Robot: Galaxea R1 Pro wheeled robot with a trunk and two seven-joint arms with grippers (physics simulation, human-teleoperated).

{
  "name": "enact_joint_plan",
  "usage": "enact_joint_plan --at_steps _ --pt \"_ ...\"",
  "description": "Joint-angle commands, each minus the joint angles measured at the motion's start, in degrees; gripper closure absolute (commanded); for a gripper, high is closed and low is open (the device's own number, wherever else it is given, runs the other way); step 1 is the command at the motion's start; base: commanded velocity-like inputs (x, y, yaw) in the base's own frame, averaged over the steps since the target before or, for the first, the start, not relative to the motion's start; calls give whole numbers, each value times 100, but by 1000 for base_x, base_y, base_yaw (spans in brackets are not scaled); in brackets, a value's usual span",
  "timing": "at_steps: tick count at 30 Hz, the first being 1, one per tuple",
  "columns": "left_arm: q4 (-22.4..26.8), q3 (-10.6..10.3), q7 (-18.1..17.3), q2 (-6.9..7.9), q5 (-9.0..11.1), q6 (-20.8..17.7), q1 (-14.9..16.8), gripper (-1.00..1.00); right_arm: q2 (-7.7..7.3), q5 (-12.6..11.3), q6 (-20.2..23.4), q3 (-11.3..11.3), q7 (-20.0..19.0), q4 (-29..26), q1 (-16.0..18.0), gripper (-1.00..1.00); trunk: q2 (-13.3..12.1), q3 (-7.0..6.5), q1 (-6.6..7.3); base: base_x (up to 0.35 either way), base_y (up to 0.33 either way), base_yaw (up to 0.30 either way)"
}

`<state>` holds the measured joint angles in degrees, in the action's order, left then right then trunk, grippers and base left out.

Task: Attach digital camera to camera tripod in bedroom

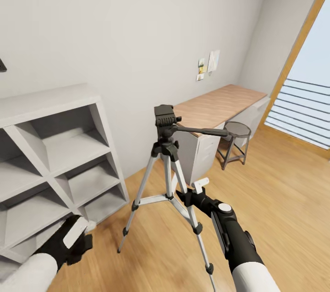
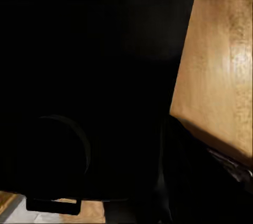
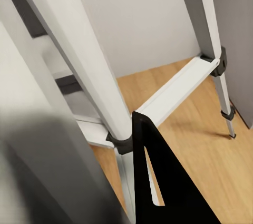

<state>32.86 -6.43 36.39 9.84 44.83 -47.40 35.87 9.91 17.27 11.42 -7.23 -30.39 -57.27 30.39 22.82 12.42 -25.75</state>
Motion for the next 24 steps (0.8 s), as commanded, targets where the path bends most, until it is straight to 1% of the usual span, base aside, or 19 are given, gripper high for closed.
enact_joint_plan --at_steps 1,2,4,5,8,9,10,11,12,13,14,15,16,17,19,20,22,23,24 --pt "4003 -36 214 2 62 -169 51 100 9 609 36 -15 -62 5 2 100 11 13 -4 0 0 0" --pt "4256 -18 472 -18 128 -409 191 100 9 606 39 -15 -90 5 2 100 11 13 -4 0 0 0" --pt "4411 10 648 -37 225 -571 380 100 9 602 41 -15 -123 5 2 100 11 13 -4 0 0 0" --pt "4493 52 768 -57 355 -681 591 100 9 599 42 -15 -157 5 2 100 11 13 -4 0 0 0" --pt "4504 126 873 -90 589 -781 922 100 9 596 43 -18 -190 9 0 100 11 13 -4 0 0 0" --pt "4443 167 916 -123 758 -820 1165 100 9 597 44 -21 -202 13 1 100 11 13 -4 0 0 0" --pt "4392 181 931 -140 843 -835 1297 100 9 598 42 -19 -206 15 1 100 11 13 -4 0 0 0" --pt "4243 202 958 -169 1009 -858 1582 100 9 601 40 -21 -212 19 1 100 11 13 -4 0 0 0" --pt "4149 209 968 -181 1085 -867 1733 100 9 603 39 -22 -214 22 2 100 11 13 -4 0 0 0" --pt "3929 220 993 -199 1221 -880 2038 100 9 606 38 -23 -216 25 0 100 11 13 -4 0 0 0" --pt "3806 226 1005 -210 1283 -883 2194 100 9 608 37 -21 -217 26 0 100 11 13 -4 0 0 0" --pt "3557 232 1023 -243 1388 -890 2506 100 9 612 37 -22 -219 28 1 100 11 13 -4 0 0 0" --pt "3435 233 1029 -268 1433 -892 2660 100 9 612 37 -23 -219 29 -1 100 11 13 -4 0 0 0" --pt "3003 237 1044 -428 1551 -899 3244 100 9 611 36 -24 -220 30 1 100 11 13 -4 0 0 0" --pt "2827 238 1049 -529 1581 -910 3512 100 9 611 36 -24 -221 31 1 100 11 13 -4 0 0 0" --pt "2678 238 1051 -644 1600 -940 3766 100 9 611 36 -24 -221 31 0 100 11 13 -4 0 0 0" --pt "2550 238 1052 -768 1612 -997 4008 100 9 611 36 -21 -221 31 -1 100 11 13 -4 0 0 0" --pt "2449 239 1053 -900 1620 -1048 4224 100 9 611 36 -21 -221 31 0 100 11 13 -4 0 0 0" --pt "2409 239 1053 -966 1623 -1067 4321 100 9 611 36 -21 -221 31 0 100 11 13 -4 0 0 0"
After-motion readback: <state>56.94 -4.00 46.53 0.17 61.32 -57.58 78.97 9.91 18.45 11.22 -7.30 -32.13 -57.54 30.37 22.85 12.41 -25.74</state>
